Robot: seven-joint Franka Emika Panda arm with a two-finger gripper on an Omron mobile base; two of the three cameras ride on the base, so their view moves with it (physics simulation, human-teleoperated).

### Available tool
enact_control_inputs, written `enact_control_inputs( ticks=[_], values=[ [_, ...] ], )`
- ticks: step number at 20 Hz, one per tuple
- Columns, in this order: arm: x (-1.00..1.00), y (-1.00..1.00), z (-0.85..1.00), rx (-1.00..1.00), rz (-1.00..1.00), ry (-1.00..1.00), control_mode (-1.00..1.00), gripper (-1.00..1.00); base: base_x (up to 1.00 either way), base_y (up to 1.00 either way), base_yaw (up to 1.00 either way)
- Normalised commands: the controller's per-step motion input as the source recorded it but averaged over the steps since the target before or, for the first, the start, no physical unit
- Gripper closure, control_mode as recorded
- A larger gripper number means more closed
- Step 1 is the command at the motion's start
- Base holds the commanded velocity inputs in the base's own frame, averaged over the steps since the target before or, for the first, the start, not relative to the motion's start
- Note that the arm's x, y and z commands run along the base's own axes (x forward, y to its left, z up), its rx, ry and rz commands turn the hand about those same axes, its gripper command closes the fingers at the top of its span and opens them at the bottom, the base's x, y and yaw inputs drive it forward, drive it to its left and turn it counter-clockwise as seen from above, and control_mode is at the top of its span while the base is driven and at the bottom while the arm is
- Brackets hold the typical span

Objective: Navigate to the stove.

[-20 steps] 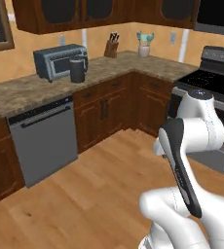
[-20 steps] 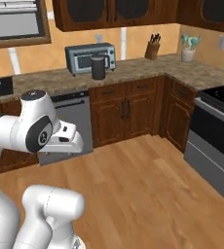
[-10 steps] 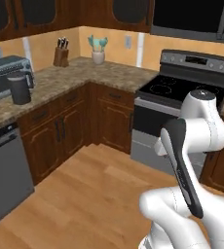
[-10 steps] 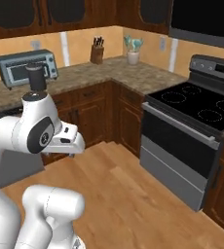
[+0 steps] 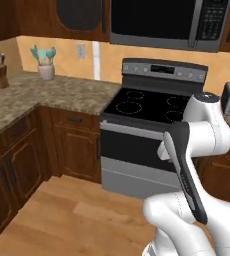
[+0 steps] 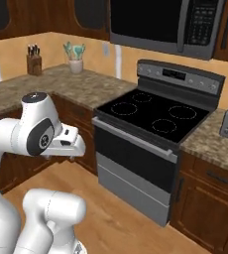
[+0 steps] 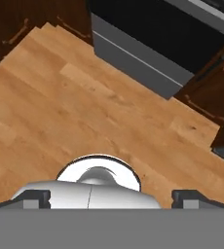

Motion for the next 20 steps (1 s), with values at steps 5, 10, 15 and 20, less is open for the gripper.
enact_control_inputs(
  ticks=[5,10,15,20],
  values=[
    [0.00,0.00,0.00,0.00,0.00,0.00,1.00,-1.00,0.91,-0.07,-0.48],
    [0.00,0.00,0.00,0.00,0.00,0.00,1.00,-1.00,0.85,0.00,-0.44],
    [0.00,0.00,0.00,0.00,0.00,0.00,1.00,-1.00,0.75,0.17,-0.37],
    [0.00,0.00,0.00,0.00,0.00,0.00,1.00,-1.00,0.64,0.54,-0.27]
  ],
)
